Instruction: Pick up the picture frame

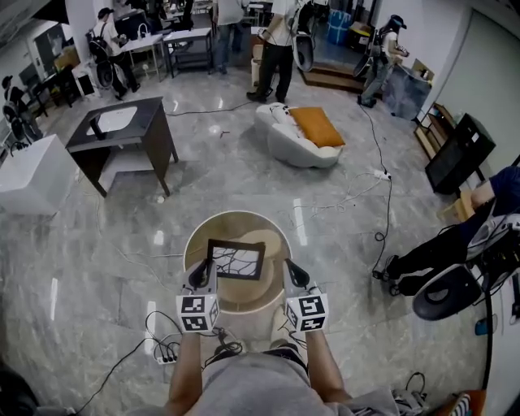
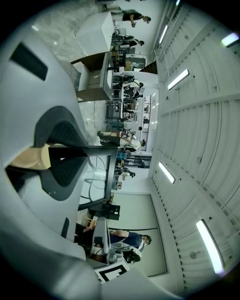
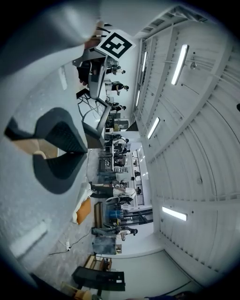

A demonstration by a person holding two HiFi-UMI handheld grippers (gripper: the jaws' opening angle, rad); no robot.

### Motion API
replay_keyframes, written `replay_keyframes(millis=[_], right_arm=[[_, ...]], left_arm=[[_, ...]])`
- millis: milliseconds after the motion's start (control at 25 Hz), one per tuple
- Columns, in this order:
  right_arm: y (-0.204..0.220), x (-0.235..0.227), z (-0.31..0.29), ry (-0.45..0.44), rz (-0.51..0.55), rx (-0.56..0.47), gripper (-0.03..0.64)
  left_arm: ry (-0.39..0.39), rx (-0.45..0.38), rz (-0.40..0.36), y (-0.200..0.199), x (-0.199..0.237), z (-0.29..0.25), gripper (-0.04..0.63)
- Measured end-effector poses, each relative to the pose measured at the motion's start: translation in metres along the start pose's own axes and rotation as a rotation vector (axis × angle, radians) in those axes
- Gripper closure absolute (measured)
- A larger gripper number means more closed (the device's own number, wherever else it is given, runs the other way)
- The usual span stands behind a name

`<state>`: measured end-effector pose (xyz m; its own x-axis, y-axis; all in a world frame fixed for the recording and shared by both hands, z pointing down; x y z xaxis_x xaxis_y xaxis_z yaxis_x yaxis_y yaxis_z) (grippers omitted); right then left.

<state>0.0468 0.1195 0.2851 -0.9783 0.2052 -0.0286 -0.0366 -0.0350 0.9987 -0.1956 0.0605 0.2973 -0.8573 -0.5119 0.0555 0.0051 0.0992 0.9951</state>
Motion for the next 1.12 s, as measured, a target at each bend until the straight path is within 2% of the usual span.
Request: replay_keyframes(millis=[400, 720, 1120], right_arm=[[0.002, 0.033, 0.026, 0.016, 0.005, -0.003, 0.618], [-0.001, 0.030, 0.025, 0.024, 0.015, -0.006, 0.618], [0.006, 0.024, 0.033, 0.022, 0.020, -0.008, 0.618]], left_arm=[[0.038, -0.011, -0.011, -0.001, 0.006, 0.028, 0.518], [0.042, -0.025, -0.025, -0.009, 0.001, 0.027, 0.518], [0.040, -0.027, -0.022, 0.001, -0.008, 0.029, 0.518]])
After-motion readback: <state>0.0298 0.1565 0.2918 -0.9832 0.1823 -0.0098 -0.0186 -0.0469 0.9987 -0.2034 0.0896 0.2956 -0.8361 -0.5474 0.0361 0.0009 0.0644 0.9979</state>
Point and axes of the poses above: the fingertips, and each gripper's own axes: z backward along the fingers, x to its left, y out of its underside, the point moved 6 cm from there along z, backward along the fingers, and after that the axes turned 14 degrees about -x, right-handed, at the moved point
